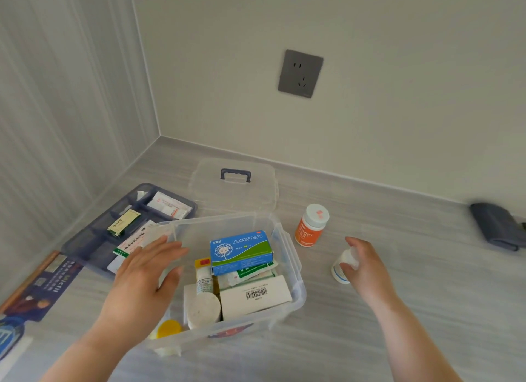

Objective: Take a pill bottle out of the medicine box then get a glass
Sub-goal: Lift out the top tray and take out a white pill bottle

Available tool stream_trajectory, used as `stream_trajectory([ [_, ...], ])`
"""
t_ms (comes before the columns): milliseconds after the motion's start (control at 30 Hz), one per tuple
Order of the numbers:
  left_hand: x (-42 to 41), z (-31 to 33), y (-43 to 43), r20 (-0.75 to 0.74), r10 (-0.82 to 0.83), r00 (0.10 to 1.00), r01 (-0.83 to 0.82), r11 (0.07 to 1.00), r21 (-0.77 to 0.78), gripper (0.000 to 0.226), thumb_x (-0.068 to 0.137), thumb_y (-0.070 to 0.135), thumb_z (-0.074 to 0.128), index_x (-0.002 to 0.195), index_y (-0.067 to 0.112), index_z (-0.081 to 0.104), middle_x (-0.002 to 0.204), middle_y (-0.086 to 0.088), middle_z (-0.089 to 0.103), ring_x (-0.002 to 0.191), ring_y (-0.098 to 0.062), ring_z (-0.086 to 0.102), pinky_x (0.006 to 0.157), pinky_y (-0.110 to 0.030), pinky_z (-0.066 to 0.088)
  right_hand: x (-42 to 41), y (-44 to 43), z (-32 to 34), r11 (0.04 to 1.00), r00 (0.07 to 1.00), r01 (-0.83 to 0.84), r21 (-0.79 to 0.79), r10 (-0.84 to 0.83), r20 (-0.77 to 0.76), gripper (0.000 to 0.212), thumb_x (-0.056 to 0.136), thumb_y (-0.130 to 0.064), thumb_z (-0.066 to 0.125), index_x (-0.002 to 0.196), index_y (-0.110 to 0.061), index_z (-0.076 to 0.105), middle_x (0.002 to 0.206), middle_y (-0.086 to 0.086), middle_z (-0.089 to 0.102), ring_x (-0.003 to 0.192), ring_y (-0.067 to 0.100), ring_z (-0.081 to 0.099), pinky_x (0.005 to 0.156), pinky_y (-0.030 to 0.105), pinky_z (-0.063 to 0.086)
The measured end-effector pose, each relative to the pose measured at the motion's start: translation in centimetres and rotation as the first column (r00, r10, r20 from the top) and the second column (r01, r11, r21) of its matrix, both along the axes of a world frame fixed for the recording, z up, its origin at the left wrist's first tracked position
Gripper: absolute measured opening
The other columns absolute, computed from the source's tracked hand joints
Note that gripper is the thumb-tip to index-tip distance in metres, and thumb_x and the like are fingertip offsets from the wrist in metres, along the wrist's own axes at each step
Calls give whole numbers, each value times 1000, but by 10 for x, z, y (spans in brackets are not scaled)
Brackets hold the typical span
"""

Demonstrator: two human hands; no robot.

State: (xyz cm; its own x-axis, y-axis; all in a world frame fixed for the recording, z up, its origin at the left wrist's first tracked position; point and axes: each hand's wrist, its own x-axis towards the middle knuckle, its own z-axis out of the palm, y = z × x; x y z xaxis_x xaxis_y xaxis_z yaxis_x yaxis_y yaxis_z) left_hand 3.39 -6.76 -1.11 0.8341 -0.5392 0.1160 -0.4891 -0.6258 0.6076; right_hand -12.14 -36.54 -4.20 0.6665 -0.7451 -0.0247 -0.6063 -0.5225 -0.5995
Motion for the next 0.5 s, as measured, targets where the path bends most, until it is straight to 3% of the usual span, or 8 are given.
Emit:
stream_trajectory([
  [200,0,0,0,2,-1,1000,1,1000,3,31,83,6,53,112,16,59,128,-7,56,130,-22,36,110,-44,23,-1,1,-4,999,999,19,49,-20,29,65,73,1,65,130,-10,37,137,15,37,121,30,42,100,35,33],
  [400,0,2,0,-15,3,1000,-3,1000,-19,32,82,5,54,111,17,59,128,-6,56,130,-22,37,110,-42,22,13,4,13,988,963,133,-80,-110,247,71,69,-2,69,131,-10,35,140,15,36,130,28,29,104,29,23],
  [500,0,1,0,-15,10,1000,-10,999,-30,33,81,2,55,111,14,59,127,-8,56,129,-23,38,109,-42,24,36,10,18,984,995,24,-178,-6,104,75,72,-11,69,135,-10,28,144,16,32,133,29,26,106,32,22],
])
